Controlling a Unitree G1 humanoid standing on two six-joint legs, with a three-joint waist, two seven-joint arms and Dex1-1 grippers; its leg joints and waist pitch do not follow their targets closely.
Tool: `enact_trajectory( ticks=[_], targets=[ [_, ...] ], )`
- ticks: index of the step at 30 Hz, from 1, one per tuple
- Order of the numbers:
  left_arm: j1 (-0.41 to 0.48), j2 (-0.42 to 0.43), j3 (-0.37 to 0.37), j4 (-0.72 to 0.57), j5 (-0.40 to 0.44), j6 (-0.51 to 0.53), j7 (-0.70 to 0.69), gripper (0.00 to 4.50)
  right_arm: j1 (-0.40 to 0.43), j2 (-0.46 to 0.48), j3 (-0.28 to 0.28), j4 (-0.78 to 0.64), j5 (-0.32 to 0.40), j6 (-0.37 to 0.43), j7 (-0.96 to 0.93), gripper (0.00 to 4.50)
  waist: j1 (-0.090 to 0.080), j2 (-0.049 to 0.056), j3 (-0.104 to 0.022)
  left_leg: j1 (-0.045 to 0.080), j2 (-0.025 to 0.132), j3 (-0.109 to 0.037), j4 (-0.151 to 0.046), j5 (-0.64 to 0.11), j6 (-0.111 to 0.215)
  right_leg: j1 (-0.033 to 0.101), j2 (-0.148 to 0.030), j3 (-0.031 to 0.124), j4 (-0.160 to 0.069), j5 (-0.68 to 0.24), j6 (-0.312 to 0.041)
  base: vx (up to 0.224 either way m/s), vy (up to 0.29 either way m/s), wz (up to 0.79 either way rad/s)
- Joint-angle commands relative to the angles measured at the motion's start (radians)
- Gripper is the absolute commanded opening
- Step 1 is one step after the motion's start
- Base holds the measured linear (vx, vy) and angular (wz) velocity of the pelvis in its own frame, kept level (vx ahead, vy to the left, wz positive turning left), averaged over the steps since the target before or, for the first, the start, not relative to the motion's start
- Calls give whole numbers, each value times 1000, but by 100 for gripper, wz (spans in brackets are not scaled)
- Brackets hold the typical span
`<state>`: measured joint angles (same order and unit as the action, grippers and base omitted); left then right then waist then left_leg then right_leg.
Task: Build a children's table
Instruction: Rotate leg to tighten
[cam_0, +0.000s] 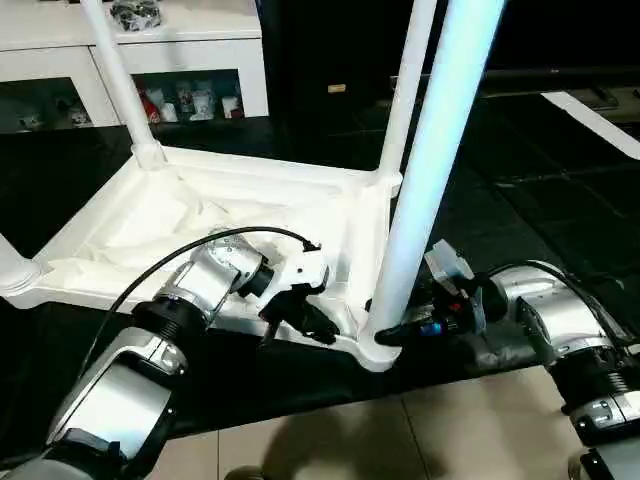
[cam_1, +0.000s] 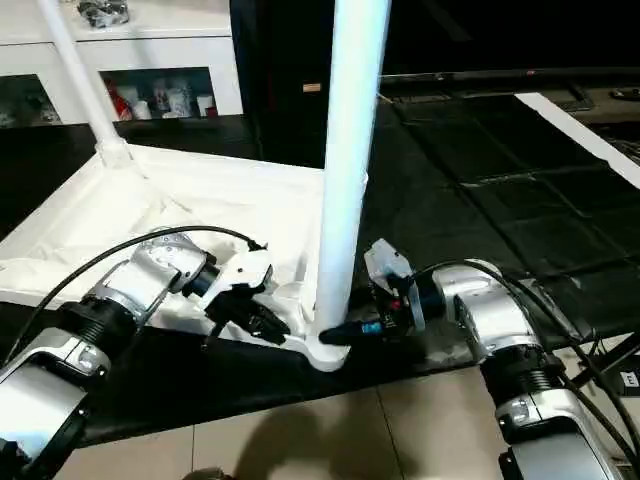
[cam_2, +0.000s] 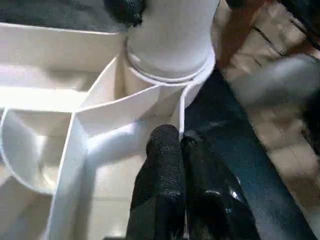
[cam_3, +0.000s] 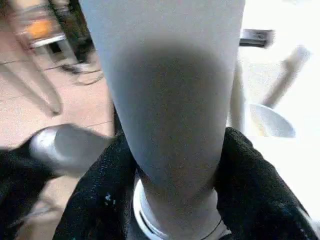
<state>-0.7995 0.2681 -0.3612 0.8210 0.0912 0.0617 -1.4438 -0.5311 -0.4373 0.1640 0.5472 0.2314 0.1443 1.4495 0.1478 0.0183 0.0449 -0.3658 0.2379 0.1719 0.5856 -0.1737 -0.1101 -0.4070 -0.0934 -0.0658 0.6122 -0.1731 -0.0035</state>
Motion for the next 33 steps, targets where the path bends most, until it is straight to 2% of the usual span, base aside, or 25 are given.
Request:
enact_trajectory(
  ticks=[1,3,5,6,7,11,13,14,16,18,19,21,23,27,28,29,33],
  targets=[
    [-19,-55,25,21,-3,61,145,0,-19,49,-27,14,-17,29,-158,198,-11,-18,-60,10,-13,15,-69,-241,29,52,-39,27,-80,-292,-212,0,0,0],
    [-21,-80,49,26,-12,100,220,0,-19,84,-51,21,-30,52,-274,196,-13,-16,-60,7,-14,12,-72,-238,24,54,-40,26,-83,-326,-192,0,0,0],
    [-24,-110,73,33,-21,137,296,0,-16,125,-71,21,-42,84,-388,196,-27,-18,-60,3,-16,9,-75,-232,12,53,-39,24,-86,-355,-166,0,0,0],
    [-24,-117,77,34,-23,144,312,0,-15,136,-76,21,-45,92,-415,196,-36,-19,-61,3,-18,9,-74,-229,14,53,-38,25,-87,-347,-167,0,0,0],
    [-28,-132,87,42,-25,154,352,0,-16,158,-84,25,-49,110,-468,195,-36,-19,-61,3,-18,9,-74,-229,14,53,-38,25,-87,-347,-167,0,0,0],
    [-64,-201,142,91,-44,183,524,0,-43,253,-121,76,-61,168,-698,195,-55,-17,-63,3,-22,11,-71,-208,19,52,-35,25,-86,-303,-181,0,0,0],
    [-79,-226,164,109,-47,185,580,0,-64,284,-132,106,-73,162,-780,195,-57,-17,-63,2,-22,11,-70,-204,24,53,-34,25,-87,-290,-183,0,0,0],
    [-99,-249,177,135,-47,177,632,0,-100,312,-140,163,-83,143,-852,195,-58,-9,-63,1,-23,12,-69,-199,24,52,-34,26,-84,-271,-187,0,0,0],
    [-111,-259,178,149,-38,173,666,0,-127,335,-157,199,-85,136,-905,195,-64,-10,-66,4,-22,11,-69,-200,18,51,-34,26,-84,-252,-191,0,0,0],
    [-115,-257,165,151,-21,166,672,0,-142,348,-174,214,-78,122,-925,195,-65,-11,-66,2,-22,11,-70,-194,23,53,-33,26,-81,-226,-200,0,0,0],
    [-115,-256,163,149,-16,169,673,0,-145,355,-180,213,-80,119,-934,230,-64,-10,-67,2,-22,11,-69,-182,29,55,-32,26,-78,-195,-206,0,0,0],
    [-114,-253,162,146,-11,174,670,0,-144,359,-180,206,-85,117,-936,230,-63,-11,-69,2,-21,12,-67,-154,42,57,-31,27,-71,-128,-223,0,0,0],
    [-111,-245,154,144,1,170,664,0,-136,363,-176,189,-86,118,-920,270,-62,-14,-69,1,-22,14,-66,-139,56,60,-31,27,-68,-84,-237,0,0,0],
    [-105,-229,144,155,15,164,647,0,-108,349,-156,148,-88,115,-876,286,-57,-14,-66,4,-20,15,-68,-159,56,60,-35,28,-74,-128,-232,0,0,0],
    [-106,-225,141,162,16,160,640,0,-104,337,-150,148,-92,102,-861,311,-57,-13,-66,3,-19,14,-69,-160,52,60,-35,28,-73,-132,-230,0,0,0],
    [-104,-219,136,164,18,155,625,0,-97,323,-146,145,-93,93,-843,316,-57,-13,-66,4,-19,15,-68,-166,52,60,-34,28,-75,-136,-229,0,0,0],
    [-92,-192,110,155,24,133,553,0,-70,263,-139,122,-90,51,-752,346,-53,-14,-67,3,-19,16,-66,-156,63,61,-34,29,-71,-103,-235,0,0,0]
  ],
)
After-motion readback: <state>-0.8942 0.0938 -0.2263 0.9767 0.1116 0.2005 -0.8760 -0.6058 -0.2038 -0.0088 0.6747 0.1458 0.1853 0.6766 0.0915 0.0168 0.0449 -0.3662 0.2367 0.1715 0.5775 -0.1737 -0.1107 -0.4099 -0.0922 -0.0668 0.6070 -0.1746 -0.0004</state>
